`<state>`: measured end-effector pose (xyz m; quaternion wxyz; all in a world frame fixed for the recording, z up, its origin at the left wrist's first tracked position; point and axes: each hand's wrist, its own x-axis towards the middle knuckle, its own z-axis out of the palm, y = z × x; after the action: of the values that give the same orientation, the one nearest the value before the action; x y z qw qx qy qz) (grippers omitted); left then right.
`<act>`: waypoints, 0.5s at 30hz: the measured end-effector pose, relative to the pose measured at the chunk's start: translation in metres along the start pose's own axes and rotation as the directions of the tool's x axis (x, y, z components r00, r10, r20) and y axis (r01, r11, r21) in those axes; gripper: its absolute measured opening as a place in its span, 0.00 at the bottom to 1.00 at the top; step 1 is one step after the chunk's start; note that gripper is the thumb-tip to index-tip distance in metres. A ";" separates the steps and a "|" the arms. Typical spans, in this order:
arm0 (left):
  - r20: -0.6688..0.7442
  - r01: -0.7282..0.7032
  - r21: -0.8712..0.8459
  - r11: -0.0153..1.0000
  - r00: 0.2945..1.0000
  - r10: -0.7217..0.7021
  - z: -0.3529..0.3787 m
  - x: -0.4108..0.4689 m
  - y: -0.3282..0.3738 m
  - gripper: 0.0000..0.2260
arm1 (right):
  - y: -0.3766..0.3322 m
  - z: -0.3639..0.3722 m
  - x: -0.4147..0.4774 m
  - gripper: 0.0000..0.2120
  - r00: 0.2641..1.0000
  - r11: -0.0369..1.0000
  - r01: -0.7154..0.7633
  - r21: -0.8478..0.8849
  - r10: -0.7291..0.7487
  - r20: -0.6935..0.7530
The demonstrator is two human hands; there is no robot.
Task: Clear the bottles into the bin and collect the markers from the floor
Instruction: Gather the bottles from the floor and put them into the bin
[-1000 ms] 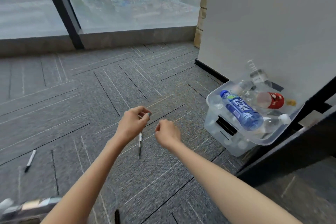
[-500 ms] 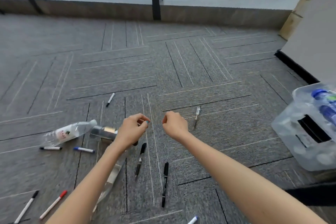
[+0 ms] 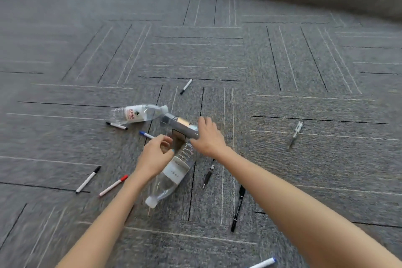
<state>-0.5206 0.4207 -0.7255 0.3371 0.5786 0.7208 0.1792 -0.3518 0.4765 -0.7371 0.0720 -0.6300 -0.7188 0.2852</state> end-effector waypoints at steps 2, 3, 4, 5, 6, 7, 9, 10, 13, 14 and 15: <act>0.001 0.041 -0.013 0.999 0.999 -0.041 -0.003 -0.002 -0.013 0.17 | -0.006 0.011 0.012 0.34 0.999 0.998 0.048 -0.038 -0.048 -0.007; 0.007 0.061 -0.014 0.998 0.998 -0.061 -0.004 -0.003 -0.020 0.19 | -0.008 0.016 0.020 0.37 0.998 0.998 0.056 -0.040 -0.056 -0.005; 0.011 0.082 -0.012 0.997 0.997 -0.082 -0.005 -0.004 -0.026 0.21 | -0.011 0.020 0.028 0.40 0.999 0.998 0.052 -0.039 -0.052 0.003; 0.014 0.102 -0.010 0.995 0.995 -0.102 -0.005 -0.006 -0.033 0.23 | -0.013 0.025 0.036 0.43 0.999 0.999 0.038 -0.034 -0.038 0.017; 0.016 0.119 -0.009 0.993 0.993 -0.119 -0.005 -0.007 -0.039 0.25 | -0.014 0.029 0.043 0.45 0.999 1.000 0.016 -0.027 -0.016 0.031; 0.019 0.134 -0.009 0.991 0.991 -0.134 -0.005 -0.009 -0.044 0.26 | -0.016 0.033 0.049 0.47 0.999 1.000 -0.010 -0.017 0.010 0.040; 0.028 0.155 -0.011 0.988 0.988 -0.155 -0.004 -0.014 -0.054 0.29 | -0.017 0.042 0.058 0.52 0.997 0.998 -0.055 -0.015 0.056 0.060; 0.036 0.160 -0.013 0.987 0.987 -0.159 -0.002 -0.016 -0.057 0.29 | -0.017 0.045 0.060 0.54 0.995 0.997 -0.072 -0.034 0.074 0.074; 0.066 0.160 -0.007 0.987 0.985 -0.159 0.002 -0.020 -0.063 0.32 | -0.015 0.052 0.065 0.47 0.992 0.988 -0.099 -0.115 0.107 0.066; 0.076 0.158 -0.002 0.987 0.985 -0.157 0.004 -0.021 -0.063 0.33 | -0.015 0.053 0.067 0.42 0.992 0.987 -0.109 -0.122 0.116 0.046; 0.083 0.155 0.001 0.988 0.984 -0.155 0.005 -0.022 -0.064 0.34 | -0.015 0.054 0.068 0.38 0.993 0.986 -0.114 -0.119 0.117 0.018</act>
<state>-0.5605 0.3823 -0.7647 0.3811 0.5268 0.7486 0.1300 -0.4025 0.5232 -0.7915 0.0090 -0.6702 -0.6972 0.2542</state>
